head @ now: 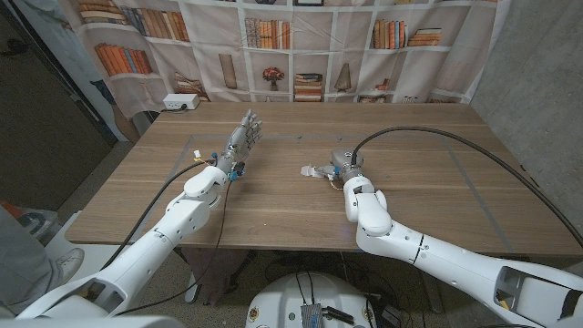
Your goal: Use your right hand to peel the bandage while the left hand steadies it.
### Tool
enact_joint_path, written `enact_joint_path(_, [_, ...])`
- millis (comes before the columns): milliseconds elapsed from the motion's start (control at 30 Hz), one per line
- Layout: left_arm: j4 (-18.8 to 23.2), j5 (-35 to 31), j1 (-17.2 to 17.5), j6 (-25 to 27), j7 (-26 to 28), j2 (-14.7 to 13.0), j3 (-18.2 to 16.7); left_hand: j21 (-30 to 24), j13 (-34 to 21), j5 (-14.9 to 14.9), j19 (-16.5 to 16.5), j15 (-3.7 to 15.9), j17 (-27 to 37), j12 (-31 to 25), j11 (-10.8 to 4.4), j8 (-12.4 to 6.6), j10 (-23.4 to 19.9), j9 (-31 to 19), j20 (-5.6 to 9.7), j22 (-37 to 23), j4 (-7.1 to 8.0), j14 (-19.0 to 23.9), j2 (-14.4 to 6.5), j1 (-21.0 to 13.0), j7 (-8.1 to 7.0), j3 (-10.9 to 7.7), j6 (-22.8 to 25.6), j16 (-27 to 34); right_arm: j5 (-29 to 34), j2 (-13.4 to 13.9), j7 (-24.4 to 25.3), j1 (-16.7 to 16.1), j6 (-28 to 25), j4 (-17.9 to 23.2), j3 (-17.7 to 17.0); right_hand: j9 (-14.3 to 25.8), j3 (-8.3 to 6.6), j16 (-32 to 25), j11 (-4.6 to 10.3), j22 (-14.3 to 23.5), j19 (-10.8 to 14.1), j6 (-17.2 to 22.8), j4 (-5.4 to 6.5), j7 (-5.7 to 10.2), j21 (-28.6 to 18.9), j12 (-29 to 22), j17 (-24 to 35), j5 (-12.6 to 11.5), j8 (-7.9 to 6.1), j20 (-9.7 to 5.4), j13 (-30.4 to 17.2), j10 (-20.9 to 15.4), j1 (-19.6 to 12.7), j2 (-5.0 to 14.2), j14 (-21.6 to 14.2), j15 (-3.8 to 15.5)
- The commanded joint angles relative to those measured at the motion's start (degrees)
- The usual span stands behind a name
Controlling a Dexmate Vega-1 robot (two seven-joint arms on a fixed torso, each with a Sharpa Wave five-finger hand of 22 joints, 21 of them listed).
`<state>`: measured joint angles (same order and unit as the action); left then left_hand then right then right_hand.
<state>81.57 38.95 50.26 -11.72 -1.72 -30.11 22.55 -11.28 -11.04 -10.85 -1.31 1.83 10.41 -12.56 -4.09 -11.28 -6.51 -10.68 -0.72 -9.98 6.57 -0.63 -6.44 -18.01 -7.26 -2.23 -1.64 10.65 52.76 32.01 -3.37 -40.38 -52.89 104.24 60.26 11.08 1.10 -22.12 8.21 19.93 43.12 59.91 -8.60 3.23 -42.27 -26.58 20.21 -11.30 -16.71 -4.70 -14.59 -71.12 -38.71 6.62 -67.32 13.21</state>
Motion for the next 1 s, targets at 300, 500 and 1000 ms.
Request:
enact_joint_path(300, [0.4, 0.3, 0.9, -0.6, 0.2, -0.1, -0.4, -0.1, -0.1, -0.6, 0.5, 1.05, 0.2, 0.2, 0.23, -0.05, -0.5, -0.1, -0.02, -0.3, 0.01, -0.2, -0.1, 0.2, 0.00, 0.42, 0.3, 0.1, 1.0, 0.8, 1.3, -0.5, 3.1, -0.1, 0.6, 1.8, -3.60, 0.3, 1.40, 0.3, -1.6, 0.4, -2.13, 2.04, -2.1, -0.7, 1.7, 0.6, -0.12, -1.89, -2.0, -1.5, -10.6, -1.19, 0.4, 0.32])
enact_joint_path(500, [-0.2, 0.4, 0.8, -1.2, 0.0, 0.3, -0.5, -0.1, -0.1, -0.6, 0.5, 1.07, 0.2, 0.2, 0.25, -0.05, -0.5, -0.1, -0.05, -0.3, 0.01, -0.2, -0.1, 0.2, -0.03, 0.45, 0.3, 0.1, 2.1, 0.8, 1.0, -0.4, 4.8, -0.6, 1.0, 2.1, -3.94, 0.4, 1.81, 0.4, -2.3, 0.4, -1.95, 2.16, -2.3, -0.9, 1.9, 0.7, -0.22, -1.84, -2.3, -1.8, -11.8, -1.45, 0.5, 0.33])
enact_joint_path(1000, [-1.0, 0.4, 0.4, -1.5, -0.3, 0.4, -0.5, -0.1, -0.2, -0.6, 0.5, 1.11, 0.2, 0.3, 0.28, -0.03, -0.5, -0.1, -0.07, -0.3, 0.00, -0.2, -0.1, 0.3, -0.04, 0.49, 0.3, 0.1, 2.7, -0.2, 1.6, -1.1, 6.5, -1.8, -0.4, 3.4, -6.86, 0.6, 2.14, 1.2, -3.5, 2.1, -0.92, 2.55, -5.0, -2.1, 3.3, 0.1, -1.77, -2.60, -4.5, -3.3, -18.1, -0.31, -0.4, 0.14])
